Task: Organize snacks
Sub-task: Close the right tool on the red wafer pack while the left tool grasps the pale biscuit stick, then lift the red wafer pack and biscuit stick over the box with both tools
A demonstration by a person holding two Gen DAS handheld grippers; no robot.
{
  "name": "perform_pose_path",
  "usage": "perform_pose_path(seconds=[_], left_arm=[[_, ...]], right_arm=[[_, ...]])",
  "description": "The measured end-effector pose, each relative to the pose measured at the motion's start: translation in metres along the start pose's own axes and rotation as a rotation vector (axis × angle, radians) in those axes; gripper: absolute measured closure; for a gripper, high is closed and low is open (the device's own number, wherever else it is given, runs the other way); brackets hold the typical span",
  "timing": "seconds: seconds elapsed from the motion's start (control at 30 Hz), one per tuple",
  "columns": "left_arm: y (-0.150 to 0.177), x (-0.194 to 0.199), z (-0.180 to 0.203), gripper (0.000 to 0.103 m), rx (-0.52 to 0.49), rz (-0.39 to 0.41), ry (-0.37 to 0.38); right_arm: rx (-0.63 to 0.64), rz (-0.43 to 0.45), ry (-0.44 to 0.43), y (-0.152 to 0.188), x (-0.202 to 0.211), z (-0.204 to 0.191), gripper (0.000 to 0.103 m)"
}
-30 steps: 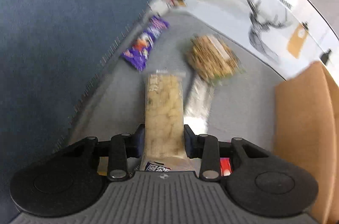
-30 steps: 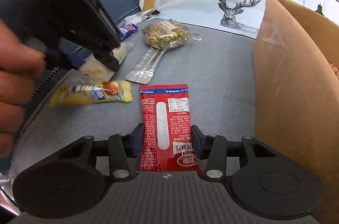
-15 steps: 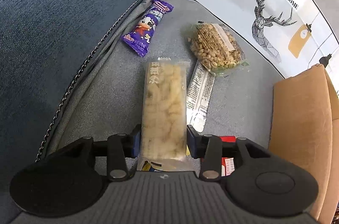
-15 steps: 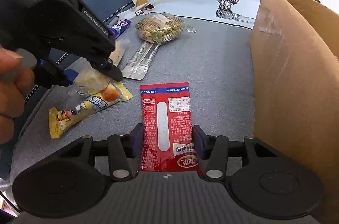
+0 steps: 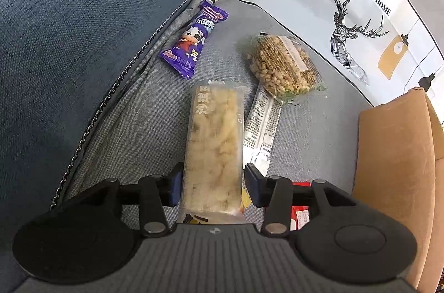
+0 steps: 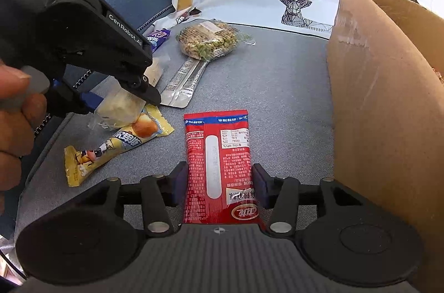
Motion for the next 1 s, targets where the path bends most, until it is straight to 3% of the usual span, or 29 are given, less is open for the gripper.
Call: perform_pose_path(seconds=[0.6,0.7,0.83,1.0], left_arm=[[0.0,-0.001,0.0,0.052,-0.008,0.0,-0.004],[-0.001,-0.001,0.0,0.054,-0.006,-0.001,-0.004],[-0.001,0.0,0.0,0.063,-0.011,0.003,-0.005],[-0.005,0.007,0.004,0.063,-0.028,0.04,0.006]], right_arm=[[0.013,0.011,0.01,0.001,0.001,0.001,0.054],[0.014,0.014,0.014,0.0,0.001,0.001,0.055],[0.018,0.026,0.021,0.0,0.002,0.0,0.056],[0.007,0.08,0.015,-0.008,0.012,0.001,0.058]])
Point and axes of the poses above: each gripper's, at about its wrist camera, not at the fingertips, and x roughly against the way its jaws point, z to its right, y to its underside, the point moved 9 cm from there along -x, roughly the way its jaws point, and after that the axes turned 10 degrees about -x, right-handed, at the moved point
